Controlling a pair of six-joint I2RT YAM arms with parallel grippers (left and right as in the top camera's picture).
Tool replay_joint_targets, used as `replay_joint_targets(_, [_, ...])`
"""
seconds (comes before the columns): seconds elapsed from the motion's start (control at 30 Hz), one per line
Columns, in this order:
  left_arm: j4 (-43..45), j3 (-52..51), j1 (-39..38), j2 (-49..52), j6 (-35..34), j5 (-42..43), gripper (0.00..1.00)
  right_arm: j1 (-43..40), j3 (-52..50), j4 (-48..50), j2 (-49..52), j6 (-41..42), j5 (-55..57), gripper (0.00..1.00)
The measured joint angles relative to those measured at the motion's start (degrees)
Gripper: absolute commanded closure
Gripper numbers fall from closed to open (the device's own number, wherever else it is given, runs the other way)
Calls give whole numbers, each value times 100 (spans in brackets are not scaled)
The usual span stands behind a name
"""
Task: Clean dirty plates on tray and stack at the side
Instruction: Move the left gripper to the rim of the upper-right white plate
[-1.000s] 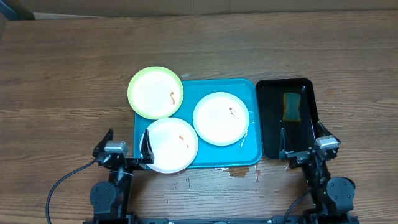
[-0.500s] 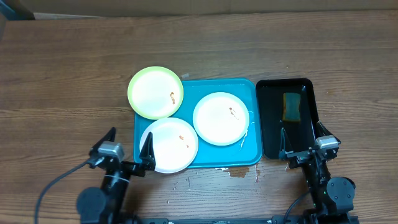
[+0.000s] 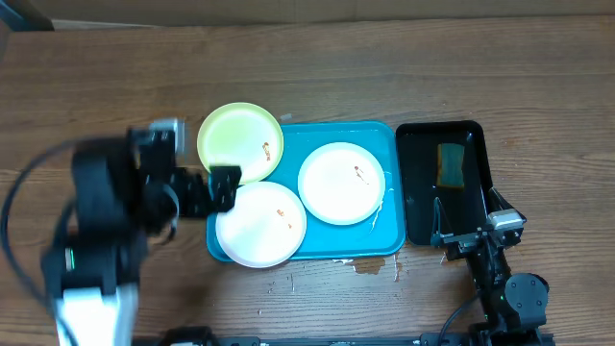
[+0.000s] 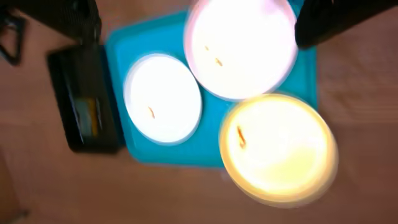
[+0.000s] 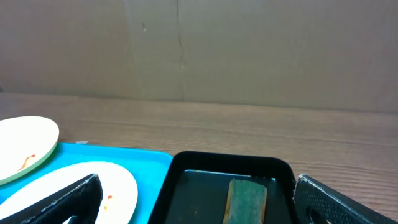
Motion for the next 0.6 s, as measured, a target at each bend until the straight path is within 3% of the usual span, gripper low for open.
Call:
replay_joint_targets(0.2, [-520, 1005, 2, 1908, -192, 1043, 0, 0, 0, 2, 0, 4, -2, 0])
replay_joint_targets(0.23, [-573, 1016, 0, 2116, -210, 1193, 9, 0, 0, 4, 0, 4, -2, 0])
replay_joint_targets(0.4, [-881, 1021, -28, 3086, -323, 1860, 84, 0, 0, 2, 0, 2, 0, 0])
replay_joint_targets(0.43, [-960, 1021, -74, 3272, -326, 1904, 93, 0, 0, 4, 0, 0, -2, 0])
replay_joint_targets(0.6, [-1012, 1021, -529, 3703, -367, 1617, 96, 0, 0, 0, 0, 2, -2, 0])
